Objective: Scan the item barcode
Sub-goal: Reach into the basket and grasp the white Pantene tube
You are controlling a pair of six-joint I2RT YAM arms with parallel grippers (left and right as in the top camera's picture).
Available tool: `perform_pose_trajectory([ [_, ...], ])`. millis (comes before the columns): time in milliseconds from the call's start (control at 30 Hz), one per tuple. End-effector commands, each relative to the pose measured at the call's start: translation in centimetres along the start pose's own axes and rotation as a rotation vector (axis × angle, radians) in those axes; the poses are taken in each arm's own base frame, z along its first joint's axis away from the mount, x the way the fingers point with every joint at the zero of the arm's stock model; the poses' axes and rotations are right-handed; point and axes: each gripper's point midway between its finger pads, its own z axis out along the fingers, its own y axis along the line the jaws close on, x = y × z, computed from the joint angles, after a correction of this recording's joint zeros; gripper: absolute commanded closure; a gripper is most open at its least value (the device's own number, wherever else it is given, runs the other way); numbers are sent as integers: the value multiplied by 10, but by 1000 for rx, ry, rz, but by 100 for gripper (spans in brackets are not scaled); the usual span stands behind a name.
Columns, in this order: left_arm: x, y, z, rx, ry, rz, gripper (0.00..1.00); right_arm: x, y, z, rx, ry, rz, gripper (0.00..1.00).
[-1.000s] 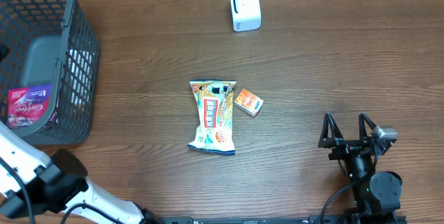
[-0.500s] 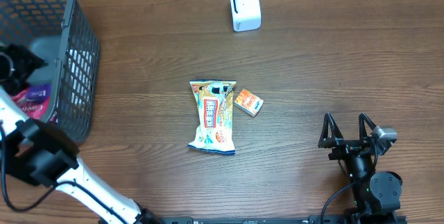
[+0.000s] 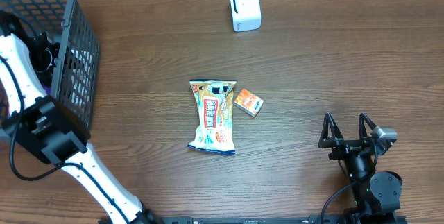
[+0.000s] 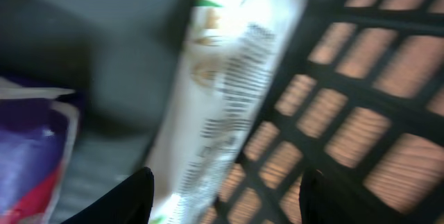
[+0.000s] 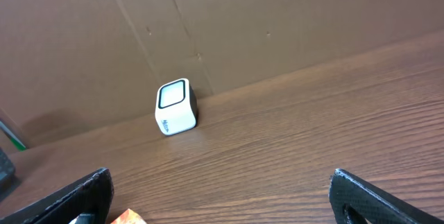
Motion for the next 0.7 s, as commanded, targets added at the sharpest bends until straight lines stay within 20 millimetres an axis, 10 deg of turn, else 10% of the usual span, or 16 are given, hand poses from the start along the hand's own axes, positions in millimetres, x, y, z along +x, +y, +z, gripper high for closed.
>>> perform_pose_trajectory([
  [0,5,19,22,-133,55,5,41,0,-3,0,13,-11,-4,0],
  [467,14,13,52,-91,114,5,43,0,-3,0,13,-11,-4,0],
  [667,33,21,77,-107,184,-4,71,0,-3,0,14,-11,-4,0],
])
